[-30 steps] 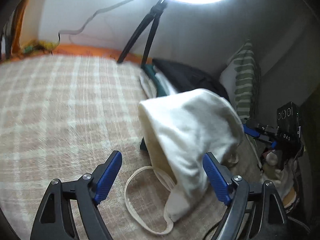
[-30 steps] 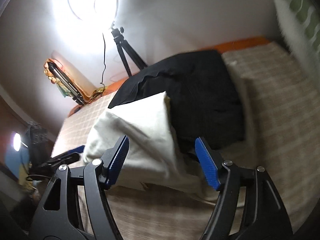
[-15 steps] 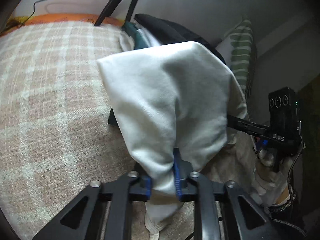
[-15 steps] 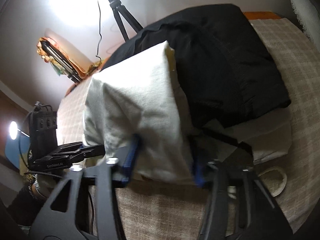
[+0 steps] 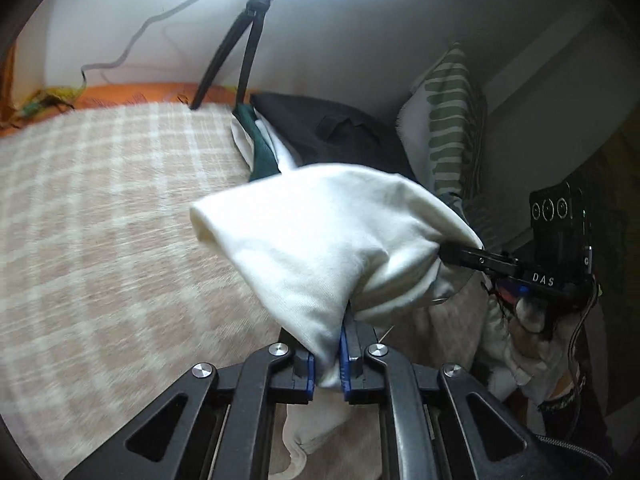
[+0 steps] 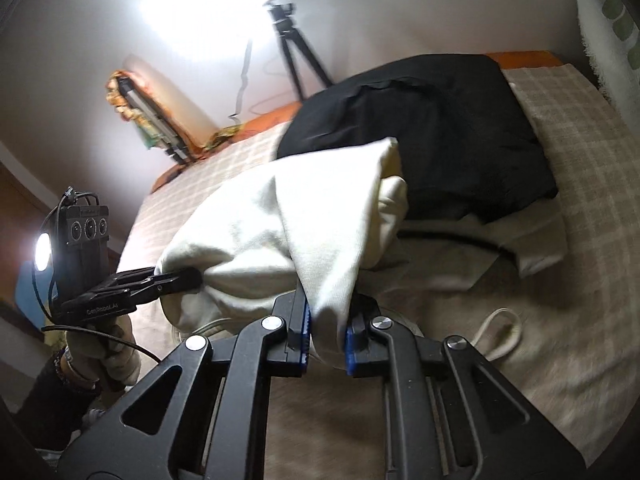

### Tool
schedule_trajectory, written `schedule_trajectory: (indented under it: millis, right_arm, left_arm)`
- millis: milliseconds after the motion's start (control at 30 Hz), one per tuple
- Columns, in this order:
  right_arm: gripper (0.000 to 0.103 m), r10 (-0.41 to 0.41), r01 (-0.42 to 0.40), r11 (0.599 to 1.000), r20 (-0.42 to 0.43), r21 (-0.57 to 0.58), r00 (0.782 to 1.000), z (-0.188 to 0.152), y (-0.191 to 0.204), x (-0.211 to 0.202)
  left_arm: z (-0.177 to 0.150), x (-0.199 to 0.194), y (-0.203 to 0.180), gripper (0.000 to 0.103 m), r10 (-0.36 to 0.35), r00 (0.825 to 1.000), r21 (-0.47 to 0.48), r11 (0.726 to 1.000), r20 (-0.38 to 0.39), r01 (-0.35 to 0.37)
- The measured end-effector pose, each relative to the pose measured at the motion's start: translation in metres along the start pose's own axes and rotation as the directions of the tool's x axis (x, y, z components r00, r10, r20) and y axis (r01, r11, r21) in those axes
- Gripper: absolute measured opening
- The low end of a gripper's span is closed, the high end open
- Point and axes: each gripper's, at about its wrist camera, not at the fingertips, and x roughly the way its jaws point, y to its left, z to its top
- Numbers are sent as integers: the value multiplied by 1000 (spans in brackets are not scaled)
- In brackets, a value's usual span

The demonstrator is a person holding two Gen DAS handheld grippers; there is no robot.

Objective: Fold small clothes

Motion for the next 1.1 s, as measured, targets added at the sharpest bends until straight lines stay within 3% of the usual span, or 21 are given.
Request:
schedule_trajectory:
  millis: [267,367,467,567,600,633,800,1000,1100]
  right_arm:
    - [14,57,-63,995,-82,-83,995,-30,84,17]
    - [14,59,-73,994,-161,-83,985,-55,100,44]
    - [14,42,-65,994,-234,-91,971,-85,111,74]
    - [21,-11,-18,994,-269,-103,963,-110,115,91]
    - [31,-3,-21,996,-266,-87,964,-115,113,91]
    - [39,10,-30,997,-256,-74,967,-119,109,89]
    - [53,43,-63,995,-220,-83,975,-135,98,63]
    - [53,18,-58,986,-250,-154,968,-145,104,71]
    - [51,-15,-38,980,-269,-193,963,-152,108,75]
  left_arm:
    - [-44,-89,15,6,84,996,3,996,32,-84]
    - [-82,-100,37,6,107,994,-41,993,-32,-108]
    - [-119,-94,55,10,150,981,-48,986,-125,-157]
    - [-144,-99,68,30,168,975,-83,980,-143,-180]
    - [-149,-104,70,37,164,977,-98,979,-136,-178]
    - [-154,-109,72,41,159,978,-107,979,-132,-174]
    - [-175,-119,66,54,152,978,-81,983,-140,-164]
    - [-184,-92,54,54,166,970,-28,984,-176,-174]
    - [-190,-82,48,39,182,965,3,983,-187,-185]
